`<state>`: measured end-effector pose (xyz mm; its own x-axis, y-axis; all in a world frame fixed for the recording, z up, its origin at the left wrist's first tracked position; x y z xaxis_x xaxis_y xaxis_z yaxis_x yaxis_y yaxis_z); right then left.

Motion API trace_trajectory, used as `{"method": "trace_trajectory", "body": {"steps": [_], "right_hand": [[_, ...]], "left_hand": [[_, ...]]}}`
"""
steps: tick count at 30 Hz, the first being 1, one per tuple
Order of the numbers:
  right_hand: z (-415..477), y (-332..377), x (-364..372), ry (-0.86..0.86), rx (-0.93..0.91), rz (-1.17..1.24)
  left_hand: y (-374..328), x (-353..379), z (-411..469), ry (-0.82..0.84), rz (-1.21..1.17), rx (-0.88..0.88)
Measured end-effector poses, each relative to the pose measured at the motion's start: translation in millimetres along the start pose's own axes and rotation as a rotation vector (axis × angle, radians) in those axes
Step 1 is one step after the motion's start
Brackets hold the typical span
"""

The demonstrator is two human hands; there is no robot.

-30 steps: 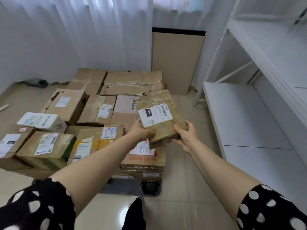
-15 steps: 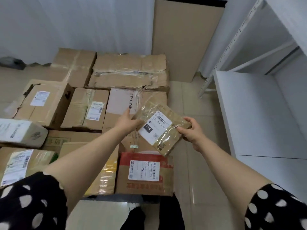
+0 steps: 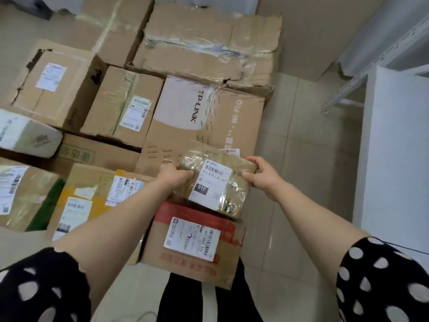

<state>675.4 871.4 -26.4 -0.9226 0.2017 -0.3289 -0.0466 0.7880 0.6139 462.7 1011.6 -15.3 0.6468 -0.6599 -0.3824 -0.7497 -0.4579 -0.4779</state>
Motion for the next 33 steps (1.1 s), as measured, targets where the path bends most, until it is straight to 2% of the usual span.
{"method": "trace_trajectory", "body": {"steps": [5,13,30,33], "right_hand": [[10.4,-20.2,9.3,-0.010,0.067,-0.053],[17.9,-24.9,13.8,-0.024,0.111,-0.086],[9.5,-24.7,16.7,-0.042,0.127,-0.233],[-0.4,-18.1,12.9,-0.056,0.145,-0.240]], "left_hand": [[0.6,7.8,-6.6,-0.078,0.072,-0.057],[7.4,23.2,-2.7,-0.025,0.176,-0.075],[14.0,28.6,-1.5,0.028,0.165,-0.056],[2.2,27.9,-11.7,0.044,0.248,-0.009]]}}
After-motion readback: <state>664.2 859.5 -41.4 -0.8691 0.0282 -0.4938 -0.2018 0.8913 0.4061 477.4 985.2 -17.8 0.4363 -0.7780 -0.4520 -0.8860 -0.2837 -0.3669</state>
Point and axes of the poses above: each hand's wrist, its own z-axis towards the middle knuckle, its own x-axis out of the palm, y = z × x, the point moved 6 cm from there along z, towards the middle knuckle, and after that the axes turned 13 degrees about -z, right-handed, at the moved point
